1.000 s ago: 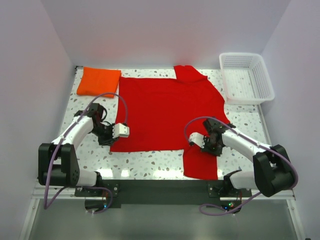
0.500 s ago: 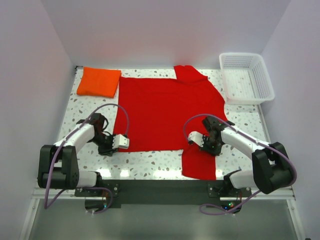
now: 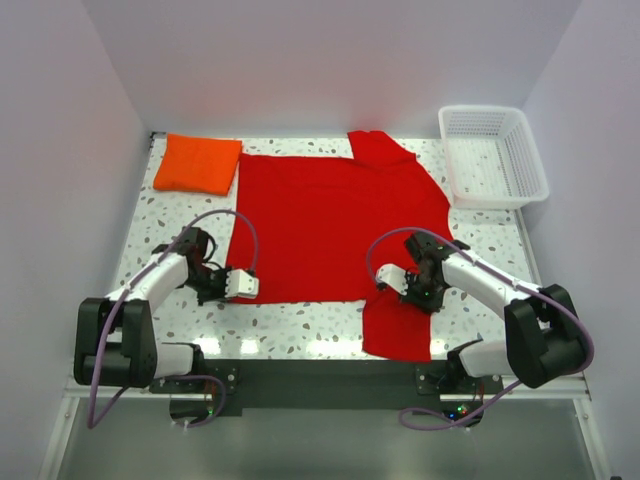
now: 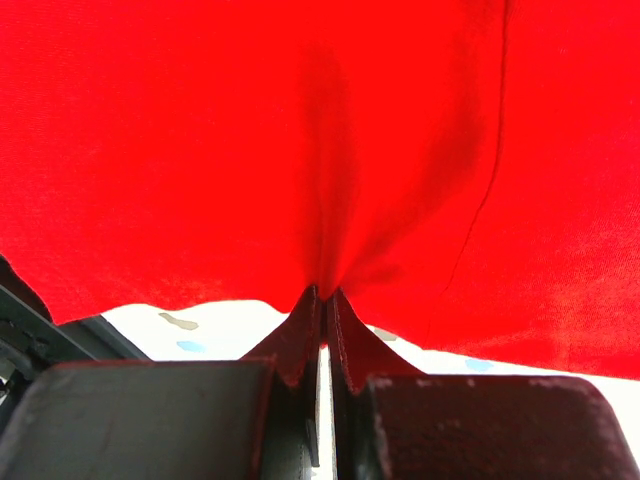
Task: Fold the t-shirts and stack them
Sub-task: Fold the tshirt
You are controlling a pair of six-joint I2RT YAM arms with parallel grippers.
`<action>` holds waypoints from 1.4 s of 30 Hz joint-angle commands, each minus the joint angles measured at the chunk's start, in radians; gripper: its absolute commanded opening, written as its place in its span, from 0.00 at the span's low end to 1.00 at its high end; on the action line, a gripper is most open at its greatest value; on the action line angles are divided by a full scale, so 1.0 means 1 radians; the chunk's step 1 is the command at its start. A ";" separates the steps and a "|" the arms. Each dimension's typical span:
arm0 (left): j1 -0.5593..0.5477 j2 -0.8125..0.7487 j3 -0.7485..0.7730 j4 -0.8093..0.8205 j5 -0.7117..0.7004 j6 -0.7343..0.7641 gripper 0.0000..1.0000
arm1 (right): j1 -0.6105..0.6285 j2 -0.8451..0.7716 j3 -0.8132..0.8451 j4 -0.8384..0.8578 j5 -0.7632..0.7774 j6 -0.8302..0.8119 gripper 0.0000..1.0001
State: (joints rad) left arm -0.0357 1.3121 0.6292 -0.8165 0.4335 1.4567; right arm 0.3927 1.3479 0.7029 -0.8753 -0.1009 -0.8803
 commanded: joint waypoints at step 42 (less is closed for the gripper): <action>-0.006 -0.059 -0.077 -0.044 -0.053 0.076 0.00 | 0.003 -0.159 0.046 -0.186 -0.112 -0.020 0.00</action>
State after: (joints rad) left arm -0.0471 1.2537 0.5846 -0.7719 0.4152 1.5116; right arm 0.3927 1.2484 0.7181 -0.9813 -0.1692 -0.8833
